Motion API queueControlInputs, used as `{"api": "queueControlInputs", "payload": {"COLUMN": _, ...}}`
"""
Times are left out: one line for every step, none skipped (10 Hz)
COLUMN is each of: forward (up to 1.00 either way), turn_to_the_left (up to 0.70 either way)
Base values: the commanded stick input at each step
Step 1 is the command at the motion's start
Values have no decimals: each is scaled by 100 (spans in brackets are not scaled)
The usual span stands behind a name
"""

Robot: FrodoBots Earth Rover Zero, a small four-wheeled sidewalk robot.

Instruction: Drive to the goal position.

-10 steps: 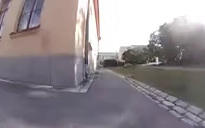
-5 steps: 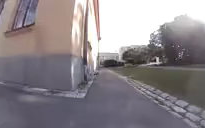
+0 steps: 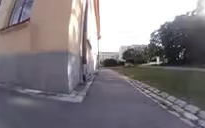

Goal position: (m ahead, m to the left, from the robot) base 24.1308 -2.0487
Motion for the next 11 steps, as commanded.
{"api": "queueControlInputs", "payload": {"forward": 60, "turn_to_the_left": 0}}
{"api": "queueControlInputs", "payload": {"forward": 60, "turn_to_the_left": 0}}
{"api": "queueControlInputs", "payload": {"forward": 60, "turn_to_the_left": 0}}
{"api": "queueControlInputs", "payload": {"forward": 60, "turn_to_the_left": 0}}
{"api": "queueControlInputs", "payload": {"forward": 60, "turn_to_the_left": 0}}
{"api": "queueControlInputs", "payload": {"forward": 60, "turn_to_the_left": 0}}
{"api": "queueControlInputs", "payload": {"forward": 60, "turn_to_the_left": 0}}
{"api": "queueControlInputs", "payload": {"forward": 60, "turn_to_the_left": 0}}
{"api": "queueControlInputs", "payload": {"forward": 60, "turn_to_the_left": 0}}
{"api": "queueControlInputs", "payload": {"forward": 60, "turn_to_the_left": 0}}
{"api": "queueControlInputs", "payload": {"forward": 60, "turn_to_the_left": 0}}
